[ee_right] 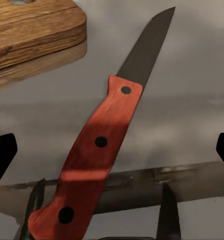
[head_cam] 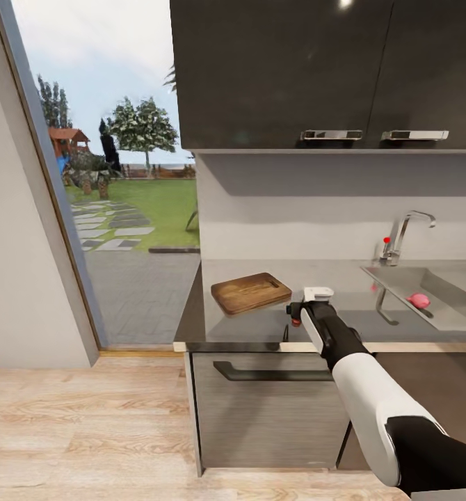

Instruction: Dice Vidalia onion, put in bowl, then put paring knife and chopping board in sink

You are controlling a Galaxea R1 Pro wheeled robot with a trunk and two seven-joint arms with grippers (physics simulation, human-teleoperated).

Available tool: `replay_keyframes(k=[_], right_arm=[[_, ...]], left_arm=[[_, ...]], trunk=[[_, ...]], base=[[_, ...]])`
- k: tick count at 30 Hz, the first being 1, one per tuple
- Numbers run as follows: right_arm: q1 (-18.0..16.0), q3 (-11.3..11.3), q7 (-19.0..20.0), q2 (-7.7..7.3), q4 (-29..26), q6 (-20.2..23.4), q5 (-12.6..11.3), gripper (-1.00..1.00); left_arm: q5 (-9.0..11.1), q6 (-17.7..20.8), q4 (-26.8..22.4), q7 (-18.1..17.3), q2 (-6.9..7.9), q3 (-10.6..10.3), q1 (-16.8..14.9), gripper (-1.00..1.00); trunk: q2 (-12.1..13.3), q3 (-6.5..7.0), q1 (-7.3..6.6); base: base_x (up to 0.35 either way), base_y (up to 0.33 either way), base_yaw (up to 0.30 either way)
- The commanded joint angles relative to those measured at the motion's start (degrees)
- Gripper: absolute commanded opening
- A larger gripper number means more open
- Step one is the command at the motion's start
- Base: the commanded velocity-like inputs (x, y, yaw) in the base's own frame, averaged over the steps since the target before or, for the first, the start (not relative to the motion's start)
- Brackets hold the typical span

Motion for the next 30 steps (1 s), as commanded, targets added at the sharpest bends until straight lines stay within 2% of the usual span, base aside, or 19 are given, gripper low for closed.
replay_keyframes(k=[1,30], right_arm=[[0.0,0.0,-0.2,0.01,0.2,-0.1,0.0,1.0],[0.0,0.0,-0.2,-0.04,2.6,-0.7,0.0,1.0]], left_arm=[[0.1,-0.2,0.0,0.0,-0.01,0.0,0.0,1.0],[0.1,-0.2,0.0,0.0,-0.01,0.1,0.0,1.0]], trunk=[[0.0,-0.06,0.0],[0.0,-0.06,0.0]], base=[[0.0,0.0,0.0],[0.0,0.0,0.0]])
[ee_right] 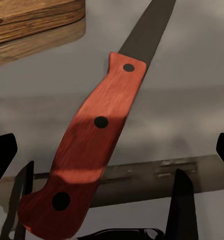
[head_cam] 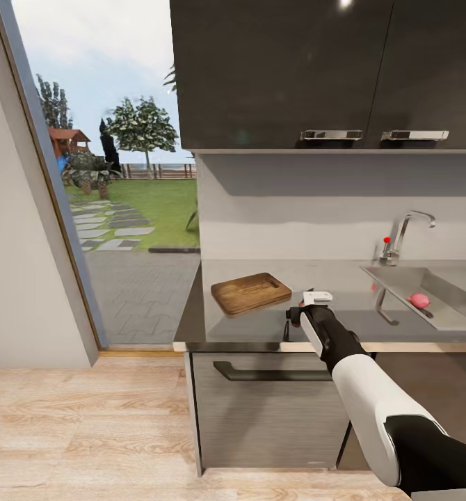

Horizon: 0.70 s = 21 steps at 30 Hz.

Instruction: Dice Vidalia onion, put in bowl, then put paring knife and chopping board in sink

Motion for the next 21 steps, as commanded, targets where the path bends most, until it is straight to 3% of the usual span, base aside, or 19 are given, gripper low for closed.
replay_keyframes(k=[1,14,21], right_arm=[[0.0,0.0,-0.2,0.02,-0.1,0.3,0.0,1.0],[0.0,0.0,-0.2,0.02,-0.1,0.2,0.1,1.0],[0.0,0.2,-0.3,0.02,-0.1,-3.3,0.1,1.0]], left_arm=[[0.1,-0.2,0.0,0.0,-0.01,0.1,0.0,1.0],[0.1,-0.2,0.0,0.0,-0.01,0.0,0.0,1.0],[0.1,-0.2,0.0,0.0,-0.01,0.0,0.0,1.0]], trunk=[[0.0,-0.06,0.0],[0.0,-0.06,0.0],[0.0,-0.07,0.0]], base=[[0.0,0.0,0.0],[0.059,-0.013,0.0],[0.0,0.0,0.0]])
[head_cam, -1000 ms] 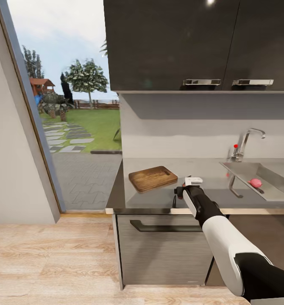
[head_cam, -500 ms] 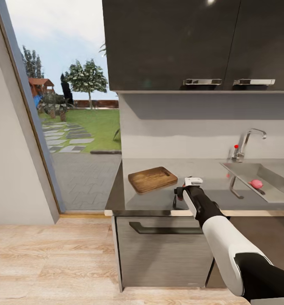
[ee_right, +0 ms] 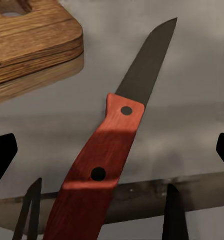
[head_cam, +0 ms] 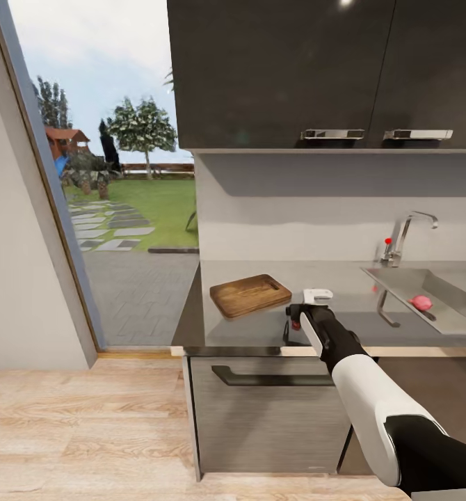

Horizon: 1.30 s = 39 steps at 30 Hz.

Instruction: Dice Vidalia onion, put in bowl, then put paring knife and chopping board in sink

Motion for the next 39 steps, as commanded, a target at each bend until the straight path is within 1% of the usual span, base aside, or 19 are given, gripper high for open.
replay_keyframes(k=[1,8,32,38,39], right_arm=[[0.0,0.0,-0.2,0.02,-0.1,0.2,0.0,1.0],[0.0,0.0,-0.2,0.02,-0.1,-0.1,0.0,1.0],[0.1,0.0,-0.2,0.02,0.0,-0.2,0.0,1.0],[0.1,0.0,-0.2,0.02,0.0,-0.2,0.1,1.0],[0.1,0.0,-0.2,0.02,-0.1,-0.2,0.1,-1.0]], left_arm=[[0.1,-0.2,0.0,0.0,-0.01,0.1,0.0,1.0],[0.1,-0.2,0.0,0.0,-0.01,0.0,0.0,1.0],[0.1,-0.2,0.0,0.0,-0.01,0.1,0.0,1.0],[0.1,-0.2,0.0,0.0,-0.01,0.0,0.0,1.0],[0.1,-0.2,0.0,0.0,-0.01,0.1,0.0,1.0]], trunk=[[0.0,-0.07,0.0],[0.0,-0.52,0.0],[0.0,-2.71,0.0],[0.0,-2.89,0.0],[0.0,-2.89,0.0]], base=[[0.0,0.0,0.0],[0.0,0.0,0.0],[0.0,0.0,0.0],[0.0,0.0,0.0],[0.0,0.0,0.0]])
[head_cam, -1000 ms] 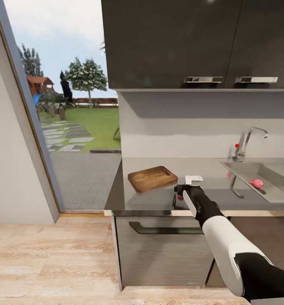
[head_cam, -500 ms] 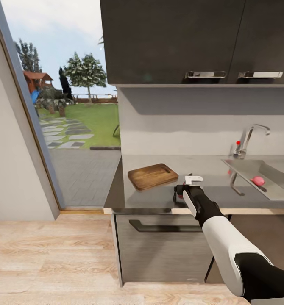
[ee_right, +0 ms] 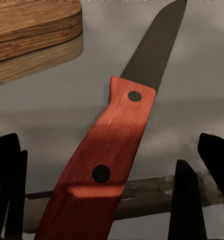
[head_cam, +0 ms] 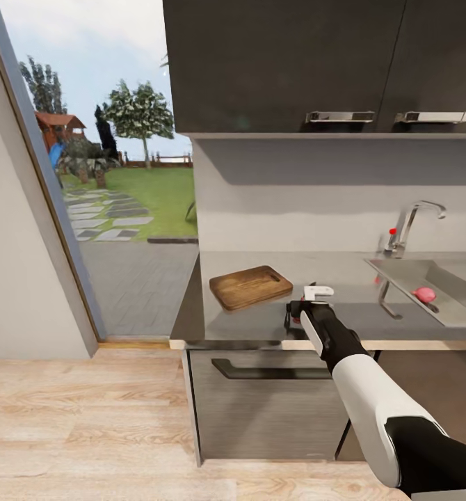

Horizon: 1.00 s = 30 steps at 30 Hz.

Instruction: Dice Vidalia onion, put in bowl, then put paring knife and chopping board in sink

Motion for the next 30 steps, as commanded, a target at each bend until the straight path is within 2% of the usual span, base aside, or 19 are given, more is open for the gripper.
replay_keyframes(k=[1,20,24,30], right_arm=[[0.0,0.0,-0.2,0.0,1.4,0.6,0.3,-1.0],[0.1,-0.1,-0.4,-0.11,1.4,0.5,0.3,-1.0],[0.1,-0.1,-0.5,-0.94,1.3,0.6,0.3,-1.0],[0.1,-0.2,-0.6,-1.22,1.2,0.6,0.3,-1.0]], left_arm=[[0.1,-0.2,0.0,0.0,-0.01,0.0,0.0,1.0],[0.1,-0.2,0.0,0.0,-0.01,0.0,0.0,1.0],[0.1,-0.2,0.0,0.0,-0.01,0.0,0.0,1.0],[0.1,-0.2,0.0,0.0,-0.01,0.1,0.0,1.0]], trunk=[[0.0,-0.07,0.0],[0.0,-0.08,0.0],[0.0,-0.08,0.0],[0.0,-0.08,0.0]], base=[[0.0,0.0,0.0],[0.0,0.0,0.0],[0.0,0.0,0.0],[0.0,0.0,0.0]])
